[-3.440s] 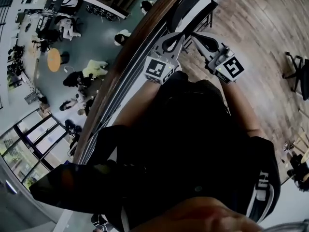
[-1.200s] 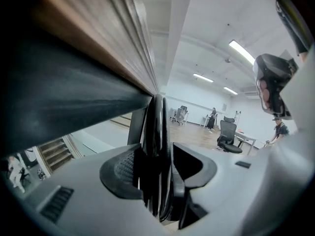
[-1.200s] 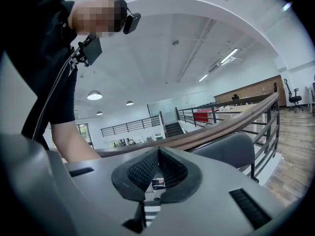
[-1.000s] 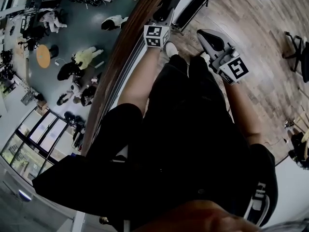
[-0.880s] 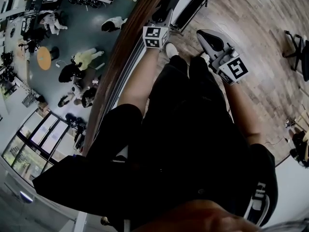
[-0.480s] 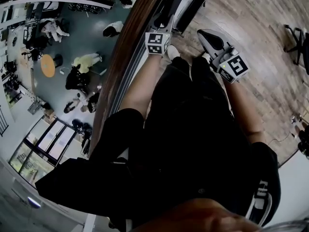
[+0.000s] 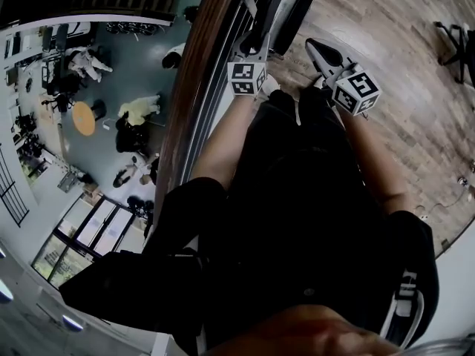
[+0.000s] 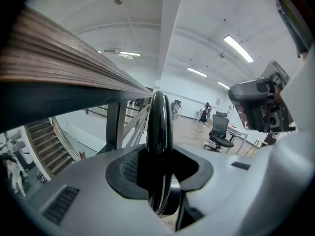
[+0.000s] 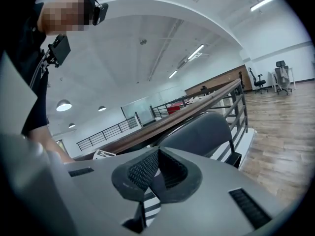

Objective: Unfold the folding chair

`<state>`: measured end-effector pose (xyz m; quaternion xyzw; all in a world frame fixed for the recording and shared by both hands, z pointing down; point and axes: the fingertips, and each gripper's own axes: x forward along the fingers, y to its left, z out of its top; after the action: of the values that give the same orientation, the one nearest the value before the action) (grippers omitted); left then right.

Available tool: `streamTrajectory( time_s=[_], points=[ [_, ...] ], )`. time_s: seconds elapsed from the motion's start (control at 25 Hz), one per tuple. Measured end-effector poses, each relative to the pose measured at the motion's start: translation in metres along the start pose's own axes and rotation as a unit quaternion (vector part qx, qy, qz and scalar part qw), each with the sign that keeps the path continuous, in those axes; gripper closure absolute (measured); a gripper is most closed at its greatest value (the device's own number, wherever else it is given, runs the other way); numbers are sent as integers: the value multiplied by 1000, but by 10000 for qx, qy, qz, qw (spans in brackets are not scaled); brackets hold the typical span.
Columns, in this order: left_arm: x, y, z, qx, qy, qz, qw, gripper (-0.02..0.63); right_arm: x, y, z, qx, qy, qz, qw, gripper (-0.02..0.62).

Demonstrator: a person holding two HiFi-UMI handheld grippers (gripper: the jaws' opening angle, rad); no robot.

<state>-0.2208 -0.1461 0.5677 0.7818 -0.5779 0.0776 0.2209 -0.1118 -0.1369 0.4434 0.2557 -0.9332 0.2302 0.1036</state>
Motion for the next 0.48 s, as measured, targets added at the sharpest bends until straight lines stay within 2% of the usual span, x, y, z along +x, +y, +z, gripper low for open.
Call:
streamTrajectory(
  time_s=[0.16, 0.28, 0.48],
  points=[
    [1, -11, -3, -1, 48, -18, 10000, 486, 0, -21, -11, 193, 79, -230, 9995, 588],
    [1, -19, -3, 57, 64, -49, 10000, 488, 4, -44, -32, 535, 349, -523, 9966, 588],
    [0, -23, -4, 113, 87, 4, 9999, 488, 21, -91, -89, 1294, 947, -1090, 9810, 588]
  ],
)
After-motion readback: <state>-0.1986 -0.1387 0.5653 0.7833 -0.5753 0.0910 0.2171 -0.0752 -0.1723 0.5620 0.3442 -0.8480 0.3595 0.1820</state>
